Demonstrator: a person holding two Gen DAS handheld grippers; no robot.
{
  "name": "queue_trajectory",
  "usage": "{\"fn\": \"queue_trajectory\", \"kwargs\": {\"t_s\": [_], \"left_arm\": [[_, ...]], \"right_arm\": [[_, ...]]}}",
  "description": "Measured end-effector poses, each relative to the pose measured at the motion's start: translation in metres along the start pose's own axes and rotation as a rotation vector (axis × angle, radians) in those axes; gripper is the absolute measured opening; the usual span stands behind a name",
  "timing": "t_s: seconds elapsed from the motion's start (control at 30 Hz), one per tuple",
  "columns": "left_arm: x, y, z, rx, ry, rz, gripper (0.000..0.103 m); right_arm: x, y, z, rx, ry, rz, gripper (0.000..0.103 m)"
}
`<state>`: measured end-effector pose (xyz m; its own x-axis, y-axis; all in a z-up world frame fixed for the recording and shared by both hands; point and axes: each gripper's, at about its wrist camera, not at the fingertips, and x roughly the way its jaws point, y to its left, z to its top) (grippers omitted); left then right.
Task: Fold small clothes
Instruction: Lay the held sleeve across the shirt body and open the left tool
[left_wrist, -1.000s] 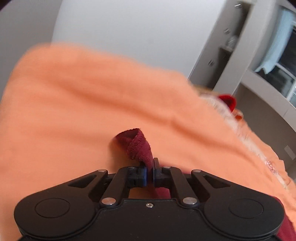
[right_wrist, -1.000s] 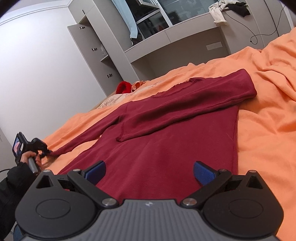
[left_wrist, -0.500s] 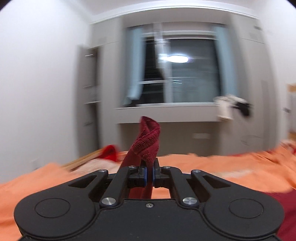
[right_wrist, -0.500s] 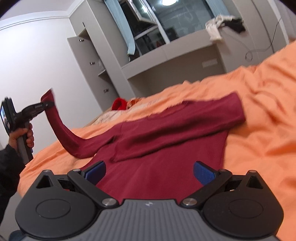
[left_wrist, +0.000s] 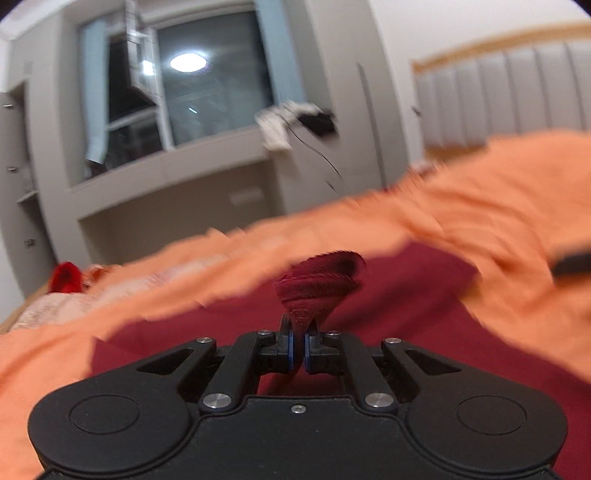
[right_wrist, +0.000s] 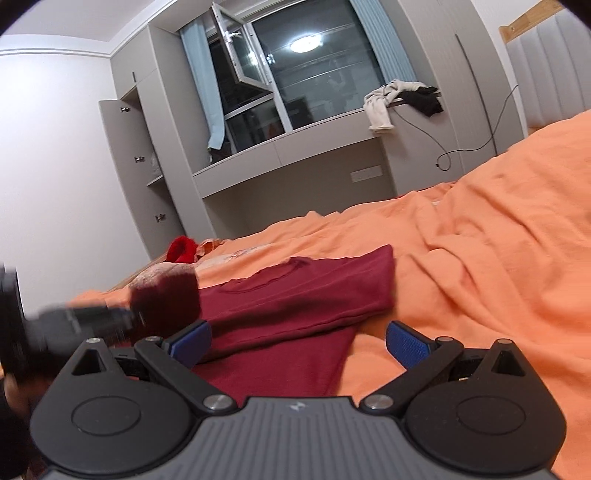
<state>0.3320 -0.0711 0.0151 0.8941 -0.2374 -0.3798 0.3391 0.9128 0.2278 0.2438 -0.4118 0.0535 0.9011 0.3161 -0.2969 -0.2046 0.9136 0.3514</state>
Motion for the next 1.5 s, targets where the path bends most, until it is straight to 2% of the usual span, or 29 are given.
{"fn": "queue_trajectory", "kwargs": {"t_s": [0.07,0.17,0.2,0.23,0.27,0.33,0.43,0.5,0.57,0.7,0.8,0.9,0.97,1.07,1.13,1.2,1.27,1.33,1.37,1.43,1.5], "left_arm": [[0.003,-0.007,-0.016,0.016,0.043,-0.027,0.007],[0.0,0.0,-0.028,-0.017,0.114,-0.088,0.018],[-0.003,0.0,-0.029,-0.036,0.133,-0.109,0.025],[-0.005,0.004,-0.029,-0.053,0.149,-0.135,0.037],[-0.008,0.007,-0.028,-0.064,0.16,-0.156,0.043],[-0.016,0.013,-0.029,-0.071,0.173,-0.171,0.064],[-0.034,0.023,-0.029,-0.073,0.184,-0.154,0.076],[-0.039,0.033,-0.024,-0.08,0.202,-0.101,0.082],[-0.039,0.052,-0.016,-0.091,0.224,-0.018,0.086],[-0.035,0.111,-0.018,-0.091,0.233,0.195,0.09],[-0.016,0.165,-0.026,-0.157,0.259,0.301,0.092],[0.007,0.217,-0.033,-0.267,0.289,0.389,0.091],[0.023,0.246,-0.035,-0.342,0.303,0.415,0.089],[0.05,0.275,-0.039,-0.446,0.336,0.39,0.083],[0.067,0.287,-0.043,-0.521,0.343,0.33,0.081],[0.081,0.292,-0.048,-0.55,0.375,0.286,0.079],[0.09,0.292,-0.055,-0.557,0.409,0.258,0.067],[0.089,0.292,-0.061,-0.59,0.394,0.208,0.043],[0.089,0.293,-0.062,-0.603,0.387,0.179,0.037],[0.088,0.292,-0.06,-0.61,0.377,0.17,0.01],[0.086,0.287,-0.054,-0.593,0.359,0.218,0.006]], "right_arm": [[-0.001,-0.004,0.001,0.005,-0.003,-0.01,0.103],[0.001,-0.008,0.001,0.006,-0.005,-0.026,0.103],[0.003,-0.009,0.001,0.005,-0.002,-0.033,0.103],[0.004,-0.01,0.0,0.003,0.002,-0.039,0.103],[0.007,-0.01,-0.001,0.004,0.007,-0.047,0.103],[0.013,-0.011,-0.002,0.003,0.02,-0.056,0.103],[0.025,-0.008,-0.004,-0.012,0.045,-0.068,0.103],[0.034,-0.003,-0.005,-0.04,0.065,-0.073,0.103],[0.041,0.002,-0.008,-0.077,0.075,-0.079,0.103],[0.052,0.014,-0.009,-0.126,0.094,-0.067,0.103],[0.062,0.023,-0.002,-0.138,0.097,-0.043,0.103],[0.076,0.038,0.004,-0.16,0.114,0.008,0.103],[0.083,0.051,0.003,-0.212,0.117,0.033,0.103],[0.092,0.067,-0.005,-0.287,0.139,0.055,0.103],[0.095,0.071,-0.013,-0.321,0.154,0.062,0.103],[0.096,0.071,-0.019,-0.339,0.171,0.066,0.103],[0.096,0.068,-0.022,-0.329,0.182,0.064,0.103],[0.096,0.062,-0.022,-0.297,0.189,0.067,0.103],[0.096,0.057,-0.021,-0.276,0.191,0.067,0.103],[0.098,0.05,-0.021,-0.234,0.199,0.063,0.103],[0.098,0.044,-0.022,-0.205,0.207,0.053,0.103]]}}
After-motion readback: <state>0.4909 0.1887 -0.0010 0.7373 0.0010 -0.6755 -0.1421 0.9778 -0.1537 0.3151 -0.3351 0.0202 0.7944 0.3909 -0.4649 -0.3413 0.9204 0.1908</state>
